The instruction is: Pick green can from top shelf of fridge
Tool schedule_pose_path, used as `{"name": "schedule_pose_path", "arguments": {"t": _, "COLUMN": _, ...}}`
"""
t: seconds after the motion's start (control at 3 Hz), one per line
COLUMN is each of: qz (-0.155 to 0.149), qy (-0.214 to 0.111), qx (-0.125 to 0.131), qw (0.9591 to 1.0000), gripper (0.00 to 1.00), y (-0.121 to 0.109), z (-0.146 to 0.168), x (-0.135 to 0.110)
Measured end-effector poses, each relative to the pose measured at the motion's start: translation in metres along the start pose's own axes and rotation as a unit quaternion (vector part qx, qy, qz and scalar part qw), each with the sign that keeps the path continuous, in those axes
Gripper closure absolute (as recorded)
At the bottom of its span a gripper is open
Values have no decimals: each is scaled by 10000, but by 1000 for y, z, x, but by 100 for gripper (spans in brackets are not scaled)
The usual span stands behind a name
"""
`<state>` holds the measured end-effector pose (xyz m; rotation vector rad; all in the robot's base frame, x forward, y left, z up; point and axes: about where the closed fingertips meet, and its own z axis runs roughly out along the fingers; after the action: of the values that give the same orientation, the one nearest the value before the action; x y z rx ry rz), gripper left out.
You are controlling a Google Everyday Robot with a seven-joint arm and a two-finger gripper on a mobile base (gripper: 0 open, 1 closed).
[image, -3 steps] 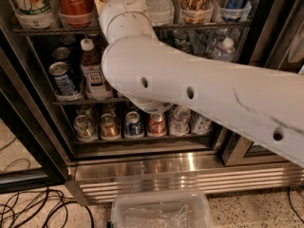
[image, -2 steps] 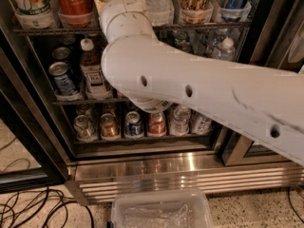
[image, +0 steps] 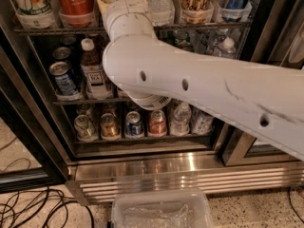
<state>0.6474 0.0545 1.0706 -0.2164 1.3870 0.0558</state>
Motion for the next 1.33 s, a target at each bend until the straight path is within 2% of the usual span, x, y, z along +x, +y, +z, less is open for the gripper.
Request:
{"name": "schedule_pose_path", "arguments": {"t": 0.33, "qz": -12, "qy": 13, "qx": 4, "qw": 10000, "gripper": 47, "y": 0, "z": 1, "x": 1}}
{"name": "schedule_pose_path", "arguments": {"t": 0.67, "qz": -12, "qy": 13, "qx": 4, "qw": 10000, "gripper": 66, "y": 0, "z": 1, "x": 1}}
{"name": "schedule_pose_path", "arguments": {"t": 1.0, "qz": -12, "qy": 13, "qx": 4, "qw": 10000, "gripper": 89, "y": 0, "z": 1, "x": 1}}
{"name": "schedule_pose_path", "arguments": {"t": 1.33, "qz": -12, "qy": 13, "qx": 4, "qw": 10000, "gripper": 100, "y": 0, "z": 1, "x": 0}}
